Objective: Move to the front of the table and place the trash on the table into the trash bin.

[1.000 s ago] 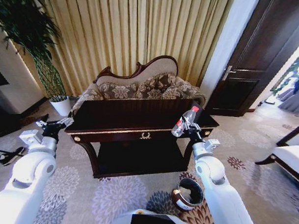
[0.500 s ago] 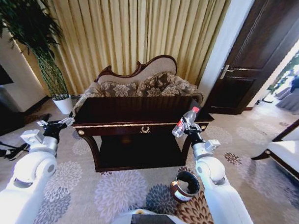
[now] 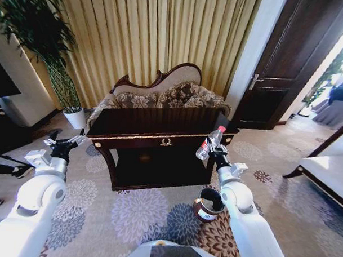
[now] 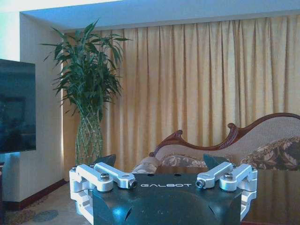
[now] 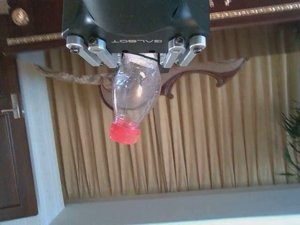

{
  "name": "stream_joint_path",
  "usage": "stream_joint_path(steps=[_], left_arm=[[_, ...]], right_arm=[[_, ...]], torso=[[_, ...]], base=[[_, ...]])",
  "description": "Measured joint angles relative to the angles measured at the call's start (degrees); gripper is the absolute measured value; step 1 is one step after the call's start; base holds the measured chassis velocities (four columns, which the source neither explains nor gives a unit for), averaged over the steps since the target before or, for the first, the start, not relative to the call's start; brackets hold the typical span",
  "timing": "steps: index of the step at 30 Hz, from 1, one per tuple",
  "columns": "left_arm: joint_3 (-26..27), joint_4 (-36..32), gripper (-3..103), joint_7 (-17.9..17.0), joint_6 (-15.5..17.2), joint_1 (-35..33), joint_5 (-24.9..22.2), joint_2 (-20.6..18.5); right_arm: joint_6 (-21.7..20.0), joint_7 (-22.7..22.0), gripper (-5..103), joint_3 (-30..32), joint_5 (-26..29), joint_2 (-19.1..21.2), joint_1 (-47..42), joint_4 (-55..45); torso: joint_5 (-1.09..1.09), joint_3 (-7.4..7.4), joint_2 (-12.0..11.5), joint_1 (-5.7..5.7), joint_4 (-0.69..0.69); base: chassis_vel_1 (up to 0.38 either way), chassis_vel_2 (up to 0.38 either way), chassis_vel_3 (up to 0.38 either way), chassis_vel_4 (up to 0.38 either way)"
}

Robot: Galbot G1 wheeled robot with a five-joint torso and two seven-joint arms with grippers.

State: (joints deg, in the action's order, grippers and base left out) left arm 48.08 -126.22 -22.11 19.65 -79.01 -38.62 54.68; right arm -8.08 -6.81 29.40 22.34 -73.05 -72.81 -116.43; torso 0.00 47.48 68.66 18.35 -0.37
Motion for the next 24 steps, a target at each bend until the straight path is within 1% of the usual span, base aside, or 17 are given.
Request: stream_joint_path(steps=[4,5,6,8,9,11,12,14,15,17,18,20,21,23,24], left_arm=[[-0.2,0.4,100,0.5,-0.6,-0.2,0.7,0.3],[-0.2,0.4,100,0.7,-0.8,-0.3,0.7,0.4],[-0.2,0.4,100,0.7,-0.8,-0.3,0.7,0.4],[-0.1,0.4,100,0.8,-1.0,-0.4,0.8,0.4],[-0.1,0.4,100,0.8,-1.0,-0.4,0.8,0.4],[0.0,0.4,100,0.9,-1.1,-0.6,0.8,0.5],[0.0,0.4,100,0.9,-1.1,-0.6,0.8,0.5],[0.0,0.4,100,0.9,-1.2,-0.7,0.9,1.1],[0.0,0.4,100,0.9,-1.2,-0.7,0.9,1.1],[0.1,0.3,100,0.9,-1.3,-1.0,0.9,1.3],[0.1,0.3,100,0.9,-1.3,-1.0,0.9,1.3],[0.3,0.2,100,0.9,-1.4,-1.4,0.9,1.4],[0.3,0.2,100,0.9,-1.4,-1.4,0.9,1.4],[0.7,0.3,100,1.0,-1.8,-1.8,1.0,1.4],[0.7,0.3,100,1.0,-1.8,-1.8,1.0,1.4]], right_arm=[[1.1,0.0,30,0.0,-1.1,-0.6,0.2,3.8],[1.9,0.0,30,0.1,-2.0,-0.9,0.5,6.2],[1.9,0.0,30,0.1,-2.0,-0.9,0.5,6.2],[2.5,0.0,30,0.1,-2.5,-1.5,1.2,11.2],[2.5,0.0,30,0.1,-2.5,-1.5,1.2,11.2],[2.8,0.0,30,-0.1,-2.6,-1.7,2.1,15.1],[2.8,0.0,30,-0.1,-2.6,-1.7,2.1,15.1],[3.4,0.0,30,-0.3,-2.7,-1.9,4.5,21.6],[3.4,0.0,30,-0.3,-2.7,-1.9,4.5,21.6],[4.2,0.0,30,-0.5,-2.7,-2.0,6.8,27.1],[4.2,0.0,30,-0.5,-2.7,-2.0,6.8,27.1],[4.6,0.0,30,-0.5,-2.7,-2.0,8.6,32.2],[4.6,0.0,30,-0.5,-2.7,-2.0,8.6,32.2],[5.3,0.0,30,-0.8,-2.9,-2.0,10.4,38.4],[5.3,0.0,30,-0.8,-2.9,-2.0,10.4,38.4]], torso=[[0.00,0.01,0.0,0.01,-0.01],[0.00,0.02,0.0,0.03,0.00],[0.00,0.02,0.0,0.03,0.00],[0.01,0.02,0.0,0.04,-0.01],[0.01,0.02,0.0,0.04,-0.01],[0.01,0.02,0.0,0.04,-0.01],[0.01,0.02,0.0,0.04,-0.01],[0.01,0.01,0.0,0.02,0.00],[0.01,0.01,0.0,0.02,0.00],[0.01,0.01,0.0,0.02,-0.01],[0.01,0.01,0.0,0.02,-0.01],[0.01,0.02,0.0,0.03,0.00],[0.01,0.02,0.0,0.03,0.00],[0.00,0.01,0.0,0.02,-0.01],[0.00,0.01,0.0,0.02,-0.01]], base=[[0.000,0.000,0.000,0.000],[0.000,0.000,0.000,0.000],[0.000,0.000,0.000,0.000],[0.000,0.000,0.000,0.000],[0.000,0.000,0.000,0.000],[0.000,0.000,0.000,0.000],[0.000,0.000,0.000,0.000],[0.000,0.000,0.000,0.000],[0.000,0.000,0.000,0.000],[0.000,0.000,0.000,0.000],[0.000,0.000,0.000,0.000],[0.000,0.000,0.000,0.000],[0.000,0.000,0.000,0.000],[0.000,0.000,0.000,0.000],[0.000,0.000,0.000,0.000]])
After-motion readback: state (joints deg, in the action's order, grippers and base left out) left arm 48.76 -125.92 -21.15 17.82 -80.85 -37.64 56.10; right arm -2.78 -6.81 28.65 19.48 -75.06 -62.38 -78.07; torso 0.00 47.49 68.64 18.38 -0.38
